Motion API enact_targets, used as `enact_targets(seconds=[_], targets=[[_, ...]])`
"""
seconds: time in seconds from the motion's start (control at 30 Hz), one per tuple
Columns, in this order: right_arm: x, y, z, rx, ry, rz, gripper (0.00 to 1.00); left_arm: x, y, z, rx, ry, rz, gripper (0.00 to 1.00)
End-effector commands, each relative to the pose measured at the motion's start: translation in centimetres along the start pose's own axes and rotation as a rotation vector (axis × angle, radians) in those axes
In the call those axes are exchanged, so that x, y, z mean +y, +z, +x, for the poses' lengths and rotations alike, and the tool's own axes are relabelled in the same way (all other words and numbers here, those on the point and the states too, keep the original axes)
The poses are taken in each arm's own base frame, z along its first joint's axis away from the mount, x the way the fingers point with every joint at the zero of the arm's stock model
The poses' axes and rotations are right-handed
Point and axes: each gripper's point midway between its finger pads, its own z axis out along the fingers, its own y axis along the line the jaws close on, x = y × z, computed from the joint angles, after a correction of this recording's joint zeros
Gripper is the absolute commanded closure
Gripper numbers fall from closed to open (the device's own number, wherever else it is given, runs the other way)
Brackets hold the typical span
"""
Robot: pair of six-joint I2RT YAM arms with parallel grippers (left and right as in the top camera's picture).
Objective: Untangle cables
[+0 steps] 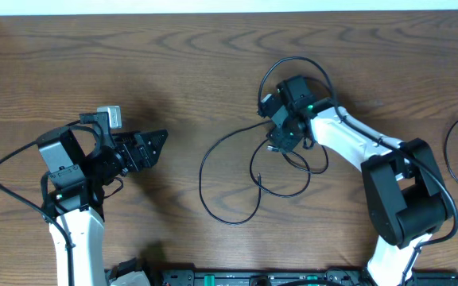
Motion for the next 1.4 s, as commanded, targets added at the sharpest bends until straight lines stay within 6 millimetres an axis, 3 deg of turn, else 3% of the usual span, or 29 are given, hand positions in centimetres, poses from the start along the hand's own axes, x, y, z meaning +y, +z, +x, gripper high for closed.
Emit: enact_targets(seconds=[0.0, 0.4, 0.73, 1.17, 1.23, 1.27, 1.3, 1.37], targets=[[0.0, -0.6, -0.2, -0.033, -0.007, -0.041, 0.38, 0.0, -0.1, 0.0, -0.002, 0.002, 0.005, 0.1], [0.3, -0.5, -0.1, -0.042, 0.018, -0.083, 0.38, -0.1, -0.1, 0.0, -0.001, -0.003, 0.013, 0.1], [0.6, 1.0, 0.9, 0.002, 0.046, -0.101, 0.37, -0.1, -0.1, 0.0, -0.001, -0.004, 0.013, 0.1], [1.1, 1.2, 2.2, 0.054, 0.011, -0.116, 0.37, -0.1, -0.1, 0.0, -0.002, -0.004, 0.013, 0.1], [1.1, 1.3, 2.5, 0.071, 0.01, -0.109, 0.43, -0.1, -0.1, 0.0, -0.002, -0.004, 0.013, 0.1], [1.2, 1.3, 2.6, 0.076, 0.008, -0.108, 0.57, -0.1, -0.1, 0.0, -0.002, -0.004, 0.013, 0.11], [1.3, 1.3, 2.5, 0.076, 0.006, -0.11, 0.77, -0.1, -0.1, 0.0, -0.002, -0.004, 0.013, 0.11], [1.5, 1.3, 2.3, 0.074, 0.02, -0.109, 0.95, -0.1, -0.1, 0.0, -0.002, -0.004, 0.013, 0.11]])
